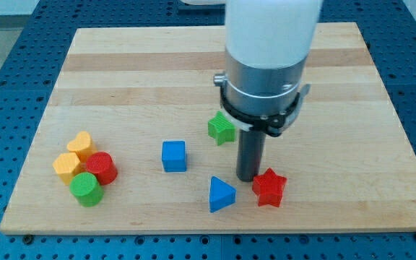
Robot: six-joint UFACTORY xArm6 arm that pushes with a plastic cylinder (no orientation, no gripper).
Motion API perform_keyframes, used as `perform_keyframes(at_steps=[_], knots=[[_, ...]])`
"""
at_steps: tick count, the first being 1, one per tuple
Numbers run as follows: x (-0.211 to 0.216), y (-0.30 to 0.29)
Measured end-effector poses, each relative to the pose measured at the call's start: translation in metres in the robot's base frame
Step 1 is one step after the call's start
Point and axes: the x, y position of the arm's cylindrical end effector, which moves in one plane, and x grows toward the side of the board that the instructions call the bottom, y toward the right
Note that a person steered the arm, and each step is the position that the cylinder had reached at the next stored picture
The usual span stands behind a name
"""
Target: Push the red star towards the bottom right corner
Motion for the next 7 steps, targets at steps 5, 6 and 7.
perform_keyframes(at_steps=[5,6,7], knots=[[0.029,0.024],[0.029,0.061],[0.029,0.064]])
